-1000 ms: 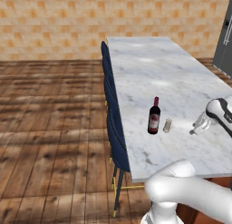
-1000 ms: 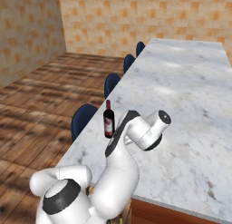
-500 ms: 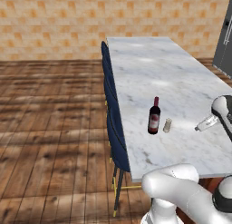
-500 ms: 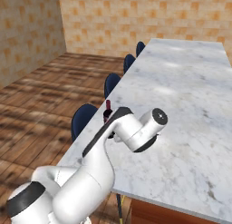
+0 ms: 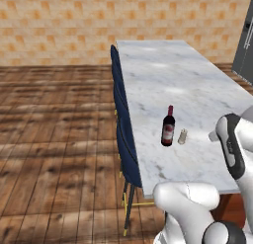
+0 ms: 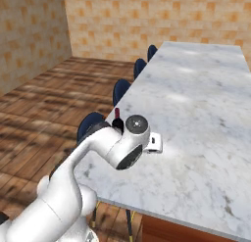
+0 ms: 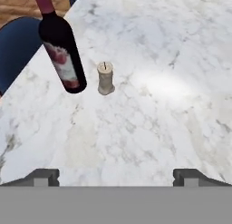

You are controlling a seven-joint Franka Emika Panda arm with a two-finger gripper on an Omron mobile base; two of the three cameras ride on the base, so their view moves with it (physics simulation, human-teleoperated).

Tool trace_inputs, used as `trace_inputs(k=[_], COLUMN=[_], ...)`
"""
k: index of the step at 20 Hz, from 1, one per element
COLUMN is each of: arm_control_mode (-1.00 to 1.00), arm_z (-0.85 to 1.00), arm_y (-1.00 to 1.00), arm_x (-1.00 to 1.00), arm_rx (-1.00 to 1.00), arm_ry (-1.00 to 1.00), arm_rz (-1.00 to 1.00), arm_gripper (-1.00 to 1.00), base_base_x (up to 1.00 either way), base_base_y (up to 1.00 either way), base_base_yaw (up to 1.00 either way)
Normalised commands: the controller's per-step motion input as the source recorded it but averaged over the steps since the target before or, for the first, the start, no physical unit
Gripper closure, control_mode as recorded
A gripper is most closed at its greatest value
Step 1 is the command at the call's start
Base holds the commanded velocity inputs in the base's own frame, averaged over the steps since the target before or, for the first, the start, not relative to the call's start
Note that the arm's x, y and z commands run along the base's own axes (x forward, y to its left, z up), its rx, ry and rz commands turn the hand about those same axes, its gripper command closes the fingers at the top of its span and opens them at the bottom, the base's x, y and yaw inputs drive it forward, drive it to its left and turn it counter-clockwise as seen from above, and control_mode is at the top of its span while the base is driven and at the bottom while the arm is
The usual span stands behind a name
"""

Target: Get the candle and the wine from the cabinet and move them to the dining counter.

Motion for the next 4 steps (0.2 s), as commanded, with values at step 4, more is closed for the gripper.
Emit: trace_inputs(k=[4], arm_control_mode=[-1.0], arm_z=[0.32], arm_y=[0.21], arm_x=[-0.38], arm_rx=[-0.01], arm_ry=[0.0], arm_rz=[-0.19], arm_gripper=[-1.0], base_base_x=[0.0], base_base_y=[0.0], base_base_yaw=[0.0])
